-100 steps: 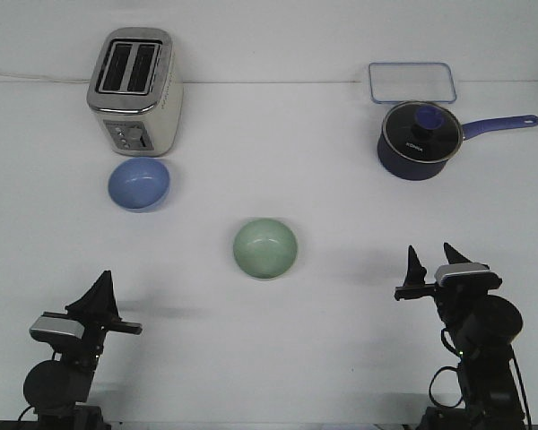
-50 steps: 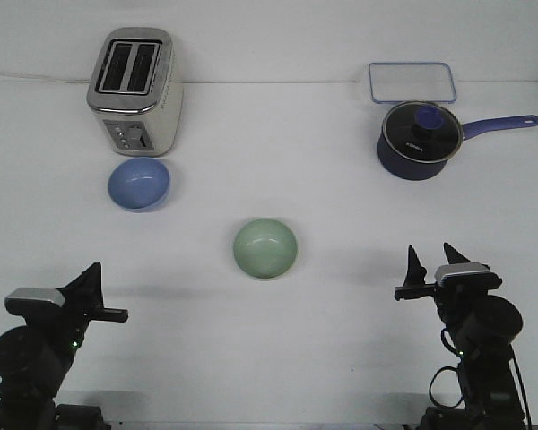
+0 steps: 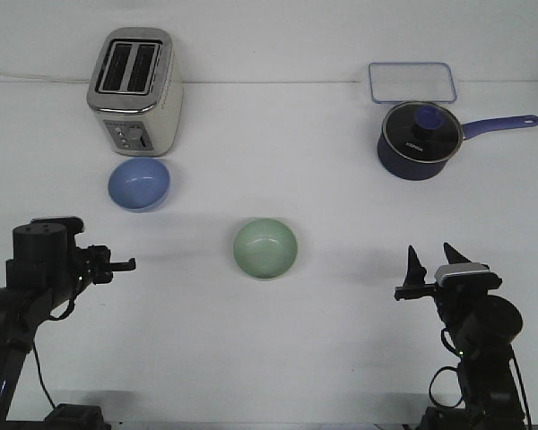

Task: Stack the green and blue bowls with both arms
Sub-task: 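Move the left gripper forward to the light blue bowl's rim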

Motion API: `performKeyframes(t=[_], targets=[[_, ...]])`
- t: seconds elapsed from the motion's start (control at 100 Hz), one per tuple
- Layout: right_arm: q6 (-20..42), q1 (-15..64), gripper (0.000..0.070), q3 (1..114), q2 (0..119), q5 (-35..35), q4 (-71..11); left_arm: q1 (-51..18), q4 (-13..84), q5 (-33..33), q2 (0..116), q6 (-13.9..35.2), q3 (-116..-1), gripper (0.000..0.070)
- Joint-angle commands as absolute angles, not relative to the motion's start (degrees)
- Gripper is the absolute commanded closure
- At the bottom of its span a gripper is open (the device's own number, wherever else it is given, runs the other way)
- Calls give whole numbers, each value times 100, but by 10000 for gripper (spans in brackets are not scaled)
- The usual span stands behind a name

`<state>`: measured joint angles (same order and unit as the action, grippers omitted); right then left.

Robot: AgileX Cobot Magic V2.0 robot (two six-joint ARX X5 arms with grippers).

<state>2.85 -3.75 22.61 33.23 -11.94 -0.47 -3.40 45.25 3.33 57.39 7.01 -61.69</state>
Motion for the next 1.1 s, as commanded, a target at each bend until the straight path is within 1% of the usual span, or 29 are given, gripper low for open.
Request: performKeyframes(t=[0.0,0.37,0.5,0.53,0.57,0.61,0.67,0.7,0.72,0.77,0.97,1.09], targets=[[344,-366,242,2246,3341,-1197,38,-336,4534,340,5878,714,-6283,690],[344,-366,242,2246,3343,-1197,38,-340,4320,340,5953,714,-6283,689],[344,-366,242,2246,3343,-1197,40,-338,4335,340,5955,720,-6283,675],[344,-366,242,2246,3343,-1197,40,-340,4340,340,5955,720,-6283,648],[344,-366,242,2246,3343,-1197,40,-338,4342,340,5955,720,-6283,582],[344,-366,242,2246,3343,-1194,40,-338,4351,340,5955,720,-6285,497],[344,-366,242,2246,3343,-1194,40,-340,4366,340,5955,718,-6285,346],[344,-366,242,2246,3343,-1197,40,-338,4366,340,5955,718,-6283,288],[344,-366,242,2246,3341,-1194,40,-340,4364,340,5955,716,-6285,263],[344,-366,242,2246,3343,-1197,40,-338,4362,340,5955,716,-6287,240],[346,-366,242,2246,3343,-1197,43,-331,4322,340,6058,696,-6484,241],[366,-366,242,2246,3341,-1197,45,-242,4331,342,6460,644,-6923,241]])
